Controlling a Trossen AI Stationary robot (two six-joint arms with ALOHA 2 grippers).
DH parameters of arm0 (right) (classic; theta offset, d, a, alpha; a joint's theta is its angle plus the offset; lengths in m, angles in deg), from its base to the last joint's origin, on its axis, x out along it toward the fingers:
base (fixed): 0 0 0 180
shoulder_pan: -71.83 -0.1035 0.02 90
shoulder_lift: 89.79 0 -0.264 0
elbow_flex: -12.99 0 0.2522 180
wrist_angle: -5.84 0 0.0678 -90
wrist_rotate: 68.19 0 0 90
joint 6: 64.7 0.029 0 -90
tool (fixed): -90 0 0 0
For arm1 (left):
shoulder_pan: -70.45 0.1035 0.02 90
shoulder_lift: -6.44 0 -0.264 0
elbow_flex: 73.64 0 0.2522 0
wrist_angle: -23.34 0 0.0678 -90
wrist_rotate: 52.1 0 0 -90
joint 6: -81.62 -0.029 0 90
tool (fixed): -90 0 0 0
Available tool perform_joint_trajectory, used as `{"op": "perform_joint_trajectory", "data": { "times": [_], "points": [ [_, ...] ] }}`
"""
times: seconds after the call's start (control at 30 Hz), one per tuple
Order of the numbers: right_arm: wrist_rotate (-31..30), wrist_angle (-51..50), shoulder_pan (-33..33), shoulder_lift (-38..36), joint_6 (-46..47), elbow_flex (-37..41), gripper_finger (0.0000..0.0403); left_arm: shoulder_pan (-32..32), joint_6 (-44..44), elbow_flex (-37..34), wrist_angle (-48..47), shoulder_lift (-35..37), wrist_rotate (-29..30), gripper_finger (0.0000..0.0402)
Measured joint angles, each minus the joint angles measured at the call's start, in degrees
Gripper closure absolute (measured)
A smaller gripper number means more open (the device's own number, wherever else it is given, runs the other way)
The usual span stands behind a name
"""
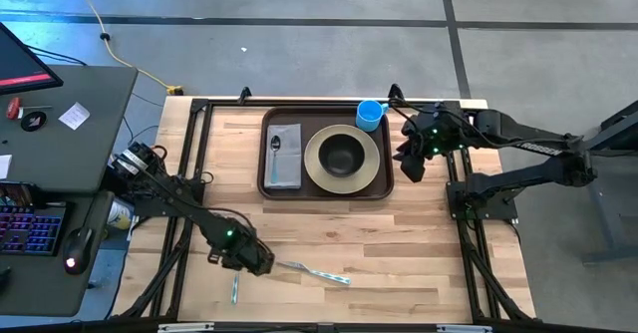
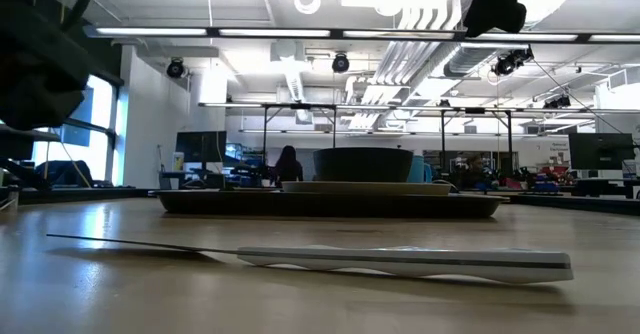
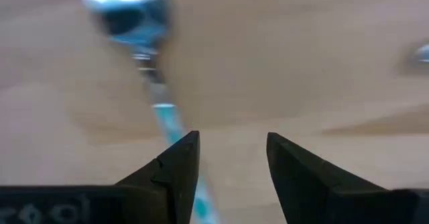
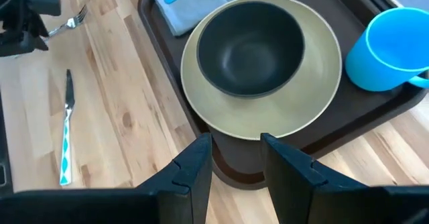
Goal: Set up tray
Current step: Put the blue fork on the gray napkin to the right of the blue spoon
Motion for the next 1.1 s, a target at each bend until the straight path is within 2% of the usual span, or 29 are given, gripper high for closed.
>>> {"op": "perform_joint_trajectory", "data": {
  "times": [0.13,0.3,0.43,0.6,0.8,1.1],
  "points": [
    [0.09,-0.59,-0.98,0.00,0.20,0.00,0.0284,0.21,0.67,-0.32,-0.76,0.00,1.37,0.0197],
    [-1.55,-0.59,-1.93,0.00,0.02,0.00,0.0284,0.03,0.62,-0.32,-2.47,0.00,-2.21,0.0197],
    [-2.41,-0.59,-2.05,0.00,-0.03,-0.01,0.0284,-1.28,1.76,-0.32,-2.45,0.00,-2.67,0.0197],
    [-2.39,-0.56,-2.05,0.00,0.13,0.00,0.0284,-1.30,2.66,0.82,-3.82,0.59,-0.73,0.0197],
    [-2.41,-0.11,-2.05,0.00,0.45,0.00,0.0284,-1.32,2.13,1.05,-11.14,0.81,0.74,0.0197],
    [-1.95,-0.28,-2.05,0.00,2.69,0.00,0.0284,-1.26,1.76,-1.56,-5.43,-1.78,-0.42,0.0197]
  ]
}}
